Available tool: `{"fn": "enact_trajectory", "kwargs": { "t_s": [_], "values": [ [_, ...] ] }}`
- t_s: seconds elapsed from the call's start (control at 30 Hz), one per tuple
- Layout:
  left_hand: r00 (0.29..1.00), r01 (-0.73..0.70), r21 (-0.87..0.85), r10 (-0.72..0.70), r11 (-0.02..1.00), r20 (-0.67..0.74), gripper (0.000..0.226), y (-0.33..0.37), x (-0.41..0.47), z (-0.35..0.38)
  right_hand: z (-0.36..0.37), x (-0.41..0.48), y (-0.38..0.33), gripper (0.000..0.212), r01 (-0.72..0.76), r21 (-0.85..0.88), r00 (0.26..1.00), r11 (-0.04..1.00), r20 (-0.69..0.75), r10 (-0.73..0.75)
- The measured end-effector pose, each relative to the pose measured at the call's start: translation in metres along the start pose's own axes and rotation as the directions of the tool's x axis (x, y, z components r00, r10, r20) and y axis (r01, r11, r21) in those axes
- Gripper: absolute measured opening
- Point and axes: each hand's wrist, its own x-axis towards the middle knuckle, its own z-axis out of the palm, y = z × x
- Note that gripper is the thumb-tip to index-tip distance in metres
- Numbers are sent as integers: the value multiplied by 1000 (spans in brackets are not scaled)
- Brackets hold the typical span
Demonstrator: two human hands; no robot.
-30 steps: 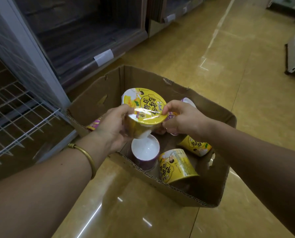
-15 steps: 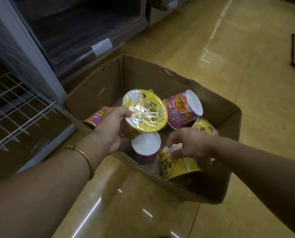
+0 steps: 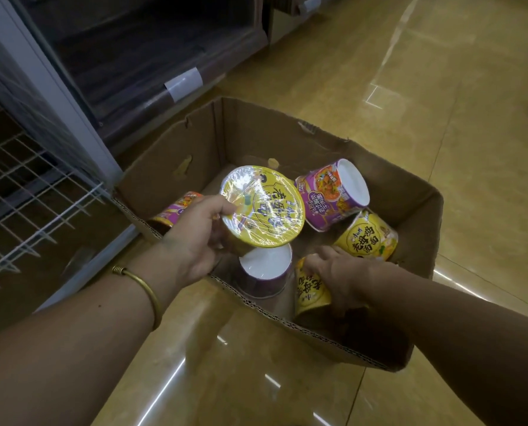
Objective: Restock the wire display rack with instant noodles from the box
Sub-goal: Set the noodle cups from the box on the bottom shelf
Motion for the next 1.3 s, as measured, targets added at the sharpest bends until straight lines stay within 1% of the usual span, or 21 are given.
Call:
{"fn": "enact_trajectory", "kwargs": {
  "t_s": [0.03, 0.07, 0.1, 0.17, 0.2, 0.27, 0.33, 0.4, 0.43, 0.53, 0.6, 0.67, 0.7, 0.77, 0.87, 0.97, 1.0, 1.07, 1.13, 1.23, 1.3],
  "values": [
    [1000, -2, 1, 2, 1000, 1, 10, 0, 0, -1, 2, 3, 5, 95, -16, 81, 1000, 997, -18, 18],
    [1000, -6, 1, 6, 1000, 3, 11, 0, 1, -1, 3, 4, 11, 93, -35, 196, 999, 980, -29, 42],
    [1000, -11, -5, 11, 1000, 4, 11, 0, 1, -2, 1, 4, 18, 89, -50, 332, 997, 942, -32, 64],
    [1000, -22, -23, 22, 1000, 11, 8, 1, 1, -3, -8, -2, 32, 81, -48, 565, 996, 823, -37, 83],
    [999, -30, -32, 30, 999, 13, 7, 3, 2, -4, -13, -6, 39, 78, -36, 640, 994, 768, -53, 91],
    [999, -52, -35, 52, 998, 4, 19, 7, 2, -7, -26, -13, 52, 70, 13, 743, 989, 669, -109, 102],
    [997, -69, -33, 69, 997, -16, 31, 13, 2, -12, -41, -24, 59, 52, 83, 830, 980, 552, -169, 107],
    [995, -92, -43, 90, 995, -37, 28, 22, -2, -20, -54, -31, 64, 36, 140, 904, 971, 404, -205, 121],
    [994, -105, -49, 103, 993, -45, 27, 27, -4, -24, -60, -34, 64, 32, 163, 927, 966, 338, -219, 136],
    [985, -163, -81, 158, 983, -61, 30, 43, -10, -40, -77, -39, 58, 32, 238, 957, 946, 165, -267, 185],
    [975, -215, -97, 208, 972, -81, 21, 55, -17, -52, -88, -39, 48, 31, 288, 957, 935, 30, -288, 205],
    [965, -250, -115, 239, 961, -105, 22, 66, -27, -66, -101, -38, 33, 32, 328, 940, 934, -91, -308, 184],
    [961, -265, -134, 249, 955, -123, 26, 70, -32, -74, -109, -37, 24, 33, 345, 930, 931, -126, -322, 173],
    [944, -311, -186, 279, 932, -177, 29, 77, -43, -91, -124, -31, 5, 33, 383, 912, 920, -149, -362, 152],
    [908, -381, -211, 321, 900, -271, 24, 84, -62, -116, -148, -26, -30, 38, 433, 892, 901, -131, -426, 82],
    [863, -447, -229, 350, 865, -364, 24, 86, -81, -143, -166, -20, -68, 26, 461, 879, 886, -121, -463, 12],
    [849, -464, -238, 351, 854, -396, 25, 85, -87, -151, -171, -19, -82, 27, 463, 878, 884, -121, -468, -16],
    [820, -495, -262, 345, 829, -458, 31, 84, -99, -168, -178, -15, -109, 37, 467, 878, 876, -107, -476, -77],
    [789, -521, -270, 336, 810, -514, 36, 81, -111, -184, -182, -11, -135, 42, 466, 879, 868, -101, -476, -141],
    [751, -542, -261, 321, 799, -577, 33, 77, -127, -205, -185, -3, -172, 41, 447, 891, 858, -80, -453, -243],
    [731, -547, -258, 305, 796, -611, 27, 77, -134, -214, -186, 2, -192, 34, 445, 894, 850, -52, -439, -291]
  ]
}}
